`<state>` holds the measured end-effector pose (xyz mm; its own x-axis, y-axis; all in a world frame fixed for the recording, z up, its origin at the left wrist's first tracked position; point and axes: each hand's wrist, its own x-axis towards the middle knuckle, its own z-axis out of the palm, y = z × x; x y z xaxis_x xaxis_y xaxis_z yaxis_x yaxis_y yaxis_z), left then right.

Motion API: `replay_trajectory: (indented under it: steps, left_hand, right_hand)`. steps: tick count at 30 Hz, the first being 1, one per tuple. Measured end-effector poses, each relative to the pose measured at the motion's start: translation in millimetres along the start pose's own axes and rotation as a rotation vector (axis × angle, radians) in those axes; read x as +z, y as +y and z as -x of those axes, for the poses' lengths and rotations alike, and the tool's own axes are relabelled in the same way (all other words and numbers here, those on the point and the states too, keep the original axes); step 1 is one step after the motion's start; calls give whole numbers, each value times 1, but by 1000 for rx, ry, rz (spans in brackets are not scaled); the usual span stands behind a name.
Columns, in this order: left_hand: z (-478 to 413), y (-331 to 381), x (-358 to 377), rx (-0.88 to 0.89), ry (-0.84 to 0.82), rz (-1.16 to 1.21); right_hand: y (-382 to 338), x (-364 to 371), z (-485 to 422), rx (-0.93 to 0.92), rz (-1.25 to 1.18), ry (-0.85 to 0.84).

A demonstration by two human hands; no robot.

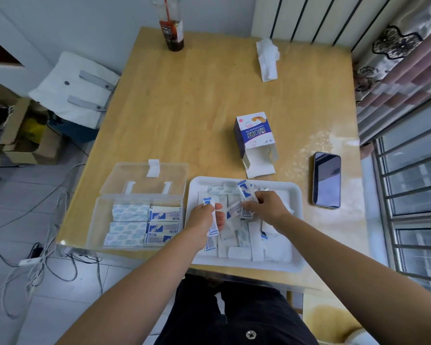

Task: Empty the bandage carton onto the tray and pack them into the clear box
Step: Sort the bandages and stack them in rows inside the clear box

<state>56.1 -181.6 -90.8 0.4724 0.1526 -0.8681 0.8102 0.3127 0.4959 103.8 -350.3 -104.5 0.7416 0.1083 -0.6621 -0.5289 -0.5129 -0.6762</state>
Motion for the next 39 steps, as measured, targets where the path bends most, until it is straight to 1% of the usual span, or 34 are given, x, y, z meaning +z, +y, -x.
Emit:
replay_trajectory:
  steps: [2, 8, 10, 11, 13, 14, 16, 18, 20, 22, 23, 25, 29, 31, 32, 35, 39]
  left_hand:
    - [-1, 1, 4, 6, 0, -54]
    - [-4, -1, 9, 43, -4, -141]
    - [-7, -1, 7, 77, 19, -180]
    - [-10, -2, 7, 104, 33, -222]
    - [-15, -1, 5, 196, 44, -389]
    - [-16, -1, 5, 263, 38, -519]
    - [-17, 0, 6, 399, 19, -822]
    - [-17, -1, 12, 476, 44, -1105]
    - [-16, -2, 19, 502, 103, -1284]
    - [-17, -3, 22, 512, 163, -1347]
    - [-18, -2, 23, 515, 189, -1320]
    - [-20, 0, 26, 515, 194, -1163]
    - [-13, 12, 33, 510, 77, -628]
    - [-5, 18, 37, 421, 24, -418]
    - [-2, 18, 38, 373, -4, -363]
    - [0, 14, 37, 285, -41, -327]
    - [2, 9, 36, 216, -70, -223]
  right_hand:
    - [3, -1, 1, -5, -12, -8]
    - [3, -6, 4, -44, 4, 127]
    - [3, -8, 4, -56, 9, 116]
    - [3, -9, 3, -50, 9, 83]
    - [4, -7, 3, -36, 46, -10]
    - [4, -6, 4, -30, 74, -33]
    - [6, -3, 5, -27, 81, -11]
    - [7, -4, 7, -3, 49, 16]
    - [10, -7, 10, 29, 18, -2]
    - [10, -8, 15, 35, 10, -41]
    - [9, -9, 17, 32, 5, -53]
    - [9, -13, 20, 20, -29, -65]
    - [3, -16, 24, -24, -142, -157]
    - [-3, -13, 26, -51, -177, -200]
    - [-5, -11, 26, -58, -182, -209]
    - [-9, -7, 26, -50, -194, -176]
    - [-4, -5, 25, -53, -95, -159]
